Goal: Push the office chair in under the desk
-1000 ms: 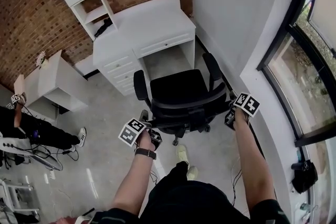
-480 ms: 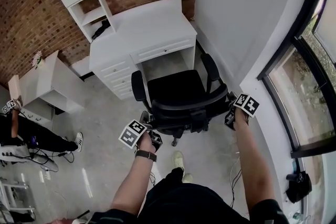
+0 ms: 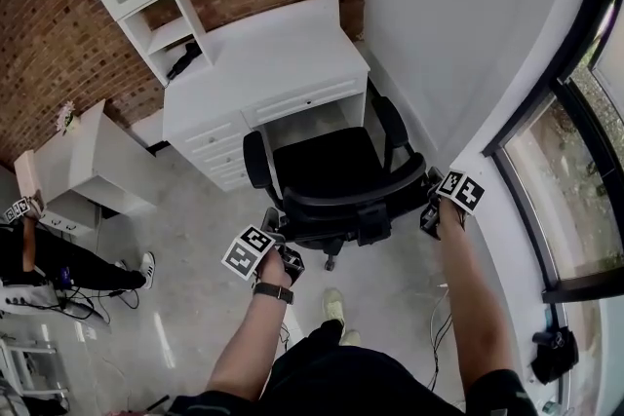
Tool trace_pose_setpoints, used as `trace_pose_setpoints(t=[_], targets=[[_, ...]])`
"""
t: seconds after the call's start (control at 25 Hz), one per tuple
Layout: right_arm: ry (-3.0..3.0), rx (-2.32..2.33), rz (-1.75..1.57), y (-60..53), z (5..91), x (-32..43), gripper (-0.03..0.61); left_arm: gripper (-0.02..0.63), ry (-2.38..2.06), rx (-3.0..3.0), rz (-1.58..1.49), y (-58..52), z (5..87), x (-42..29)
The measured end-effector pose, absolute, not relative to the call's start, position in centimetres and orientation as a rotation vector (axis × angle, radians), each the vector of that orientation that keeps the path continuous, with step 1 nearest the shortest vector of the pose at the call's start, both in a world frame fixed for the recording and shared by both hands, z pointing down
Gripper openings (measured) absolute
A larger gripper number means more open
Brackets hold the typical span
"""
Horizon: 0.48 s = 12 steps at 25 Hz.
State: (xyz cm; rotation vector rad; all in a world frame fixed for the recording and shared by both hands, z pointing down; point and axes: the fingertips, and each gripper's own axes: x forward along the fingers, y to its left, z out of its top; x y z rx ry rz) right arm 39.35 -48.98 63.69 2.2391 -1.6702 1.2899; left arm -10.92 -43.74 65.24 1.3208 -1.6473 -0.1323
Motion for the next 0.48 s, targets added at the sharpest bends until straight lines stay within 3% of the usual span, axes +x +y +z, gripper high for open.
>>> trace_pose_setpoints(t=[0.48], targets=[[-1.672,2.24,1.289,-54.5,63.8,38.5,0.265,0.363,-1.638,1.336,-0.141,-49.4,65.2,-11.7]])
